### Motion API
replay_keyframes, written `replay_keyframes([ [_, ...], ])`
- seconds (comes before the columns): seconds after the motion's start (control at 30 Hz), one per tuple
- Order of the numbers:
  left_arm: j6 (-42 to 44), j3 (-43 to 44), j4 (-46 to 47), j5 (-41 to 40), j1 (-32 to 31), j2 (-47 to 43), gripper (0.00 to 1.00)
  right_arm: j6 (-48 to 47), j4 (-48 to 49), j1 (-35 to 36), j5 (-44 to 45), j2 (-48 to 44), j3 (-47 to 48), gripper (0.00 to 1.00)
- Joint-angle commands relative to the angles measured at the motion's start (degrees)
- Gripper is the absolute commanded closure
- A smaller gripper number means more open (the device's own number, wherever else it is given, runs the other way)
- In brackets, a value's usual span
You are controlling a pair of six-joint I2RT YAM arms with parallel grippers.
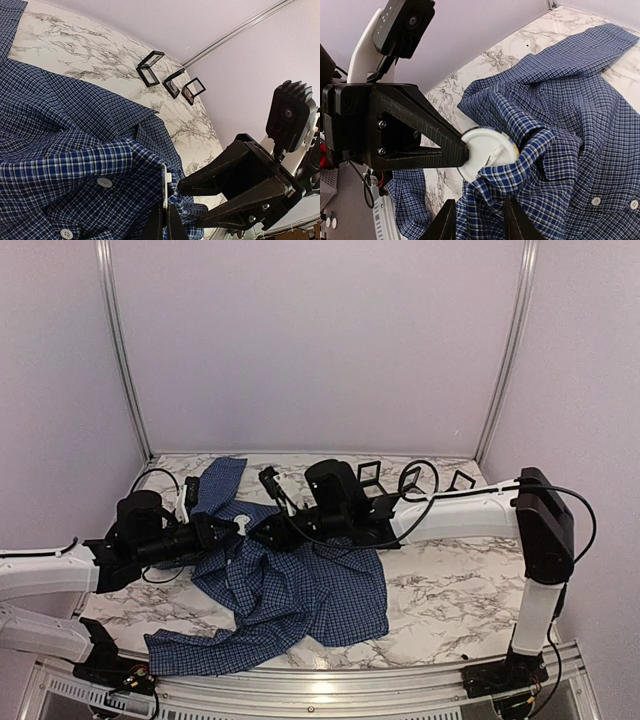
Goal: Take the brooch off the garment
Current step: Hold the crumpled clothing at the center of the board, then remove the brooch from the crumpled clothing.
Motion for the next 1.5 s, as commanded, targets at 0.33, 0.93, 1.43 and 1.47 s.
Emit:
replay_keyframes([
  [0.33,1.9,3.0,-5.6,0.7,0.4,-1.3,1.00,-3.5,-5.7,1.4,4.7,2.5,5.1,0.88],
  [0.93,5.3,5.5,-16.7,4.7,0.6,-1.5,1.00,-3.3,-5.4,1.5,5.9,2.3,6.1,1.00],
  [1.43,5.8,6.1,-22.6,0.8,0.6,-6.6,1.00,-3.2,-5.7,1.5,6.2,2.3,6.6,1.00],
  [1.47,5.9,6.2,-22.9,0.4,0.6,-7.0,1.00,-3.1,-5.7,1.5,6.2,2.2,6.6,1.00],
])
